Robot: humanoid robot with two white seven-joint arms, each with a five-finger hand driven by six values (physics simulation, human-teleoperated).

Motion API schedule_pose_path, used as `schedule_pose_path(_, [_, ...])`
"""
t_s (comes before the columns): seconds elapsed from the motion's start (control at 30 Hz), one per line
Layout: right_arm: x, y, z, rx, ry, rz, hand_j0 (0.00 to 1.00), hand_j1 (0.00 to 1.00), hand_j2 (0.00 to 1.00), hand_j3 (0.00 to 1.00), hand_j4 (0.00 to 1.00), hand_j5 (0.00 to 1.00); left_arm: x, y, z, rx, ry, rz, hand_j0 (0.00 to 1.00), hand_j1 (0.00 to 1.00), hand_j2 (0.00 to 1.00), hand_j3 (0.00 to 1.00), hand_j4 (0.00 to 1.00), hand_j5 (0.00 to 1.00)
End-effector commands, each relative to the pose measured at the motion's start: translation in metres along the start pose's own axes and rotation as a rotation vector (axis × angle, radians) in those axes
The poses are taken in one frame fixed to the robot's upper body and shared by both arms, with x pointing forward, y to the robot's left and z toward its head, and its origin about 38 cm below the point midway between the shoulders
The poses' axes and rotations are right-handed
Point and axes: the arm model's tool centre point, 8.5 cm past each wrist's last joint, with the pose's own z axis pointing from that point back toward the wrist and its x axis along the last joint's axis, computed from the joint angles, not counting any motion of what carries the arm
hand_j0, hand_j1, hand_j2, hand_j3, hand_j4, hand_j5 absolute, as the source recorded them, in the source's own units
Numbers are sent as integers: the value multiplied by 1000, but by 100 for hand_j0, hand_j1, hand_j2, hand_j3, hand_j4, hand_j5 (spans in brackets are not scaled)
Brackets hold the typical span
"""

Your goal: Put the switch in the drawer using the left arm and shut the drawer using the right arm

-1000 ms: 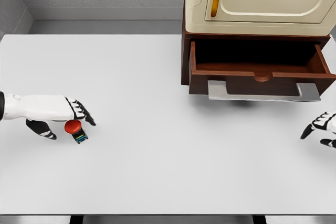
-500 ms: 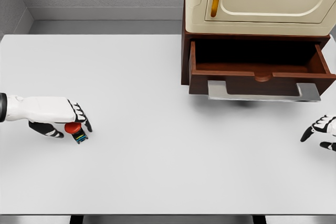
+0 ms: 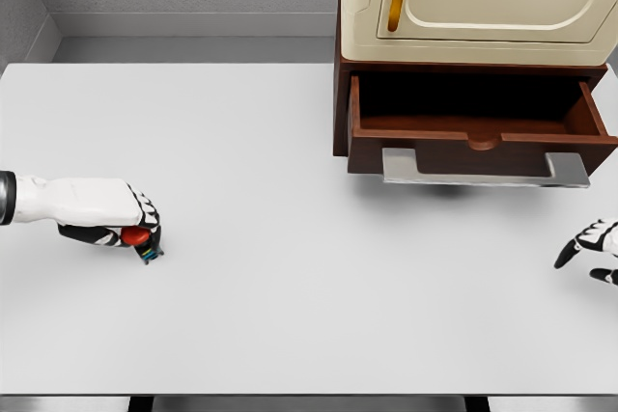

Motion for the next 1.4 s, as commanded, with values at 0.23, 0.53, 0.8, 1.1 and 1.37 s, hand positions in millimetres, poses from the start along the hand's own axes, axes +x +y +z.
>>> schedule_pose_path(0.23, [1,-14,7,-61,-14,-24,59,59,59,59,59,59,13,22,1,29,-26,-62,47,47,47,47,47,47])
schedule_pose_path(0.53, [4,-23,8,-101,-47,-55,58,58,58,58,58,58,30,64,-7,100,-76,-161,47,47,47,47,47,47])
schedule_pose_path(0.8, [5,-35,9,-102,-61,-47,58,58,58,58,58,58,40,109,-12,181,-104,-242,47,47,47,47,47,47])
schedule_pose_path(1.1, [6,-35,9,-109,-69,-57,58,58,58,58,58,58,58,150,-25,257,-161,-316,47,47,47,47,47,47])
schedule_pose_path(1.37, [6,-41,10,-121,-71,-47,58,58,58,58,58,58,86,194,-37,327,-231,-408,44,44,44,44,44,44])
